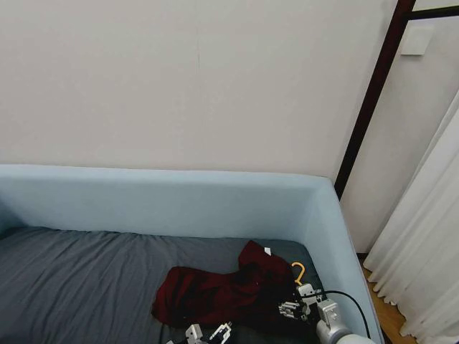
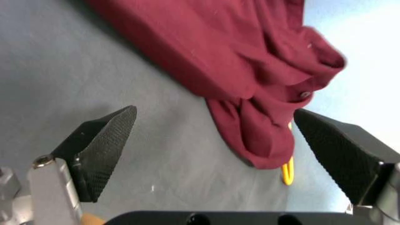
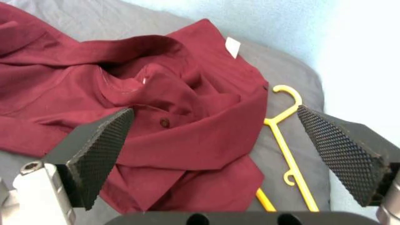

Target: Pick up the clothes from the sofa and hang them on the clothes hanger.

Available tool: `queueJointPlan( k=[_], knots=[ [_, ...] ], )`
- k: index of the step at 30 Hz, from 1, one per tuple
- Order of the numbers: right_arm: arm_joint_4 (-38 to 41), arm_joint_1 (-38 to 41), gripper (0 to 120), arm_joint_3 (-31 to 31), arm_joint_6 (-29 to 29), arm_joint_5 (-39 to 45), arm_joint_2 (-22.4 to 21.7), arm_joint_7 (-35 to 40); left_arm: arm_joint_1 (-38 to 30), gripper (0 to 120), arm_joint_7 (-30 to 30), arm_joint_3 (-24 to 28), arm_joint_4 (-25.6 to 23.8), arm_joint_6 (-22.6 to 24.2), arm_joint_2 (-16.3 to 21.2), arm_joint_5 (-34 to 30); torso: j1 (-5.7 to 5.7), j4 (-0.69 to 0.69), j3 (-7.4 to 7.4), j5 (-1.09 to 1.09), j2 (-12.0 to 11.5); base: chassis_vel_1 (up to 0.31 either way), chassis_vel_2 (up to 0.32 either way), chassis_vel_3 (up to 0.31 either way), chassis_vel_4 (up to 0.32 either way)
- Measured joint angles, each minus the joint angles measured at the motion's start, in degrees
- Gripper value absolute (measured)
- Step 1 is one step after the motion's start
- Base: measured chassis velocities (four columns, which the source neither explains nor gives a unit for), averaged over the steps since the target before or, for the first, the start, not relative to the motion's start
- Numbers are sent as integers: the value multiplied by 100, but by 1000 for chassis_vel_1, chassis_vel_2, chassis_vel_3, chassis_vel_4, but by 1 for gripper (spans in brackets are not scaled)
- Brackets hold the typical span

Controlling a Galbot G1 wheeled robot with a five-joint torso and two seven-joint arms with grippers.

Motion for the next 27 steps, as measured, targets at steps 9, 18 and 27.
queueJointPlan(
  k=[9,18,27],
  knots=[
    [78,-95,100,51,-14,61,-149,31,-392,98,167,62,594,-108,-455,-64,0,-1,0,0,0,0,0,0,0],
    [131,-162,100,75,-5,65,-207,58,-415,89,250,-160,1084,-108,-841,138,0,1,0,0,0,0,0,0,0],
    [208,-315,100,153,-5,34,-335,66,-496,61,327,-201,1304,-161,-987,155,0,-1,-1,-1,0,0,0,0,0]
  ],
)
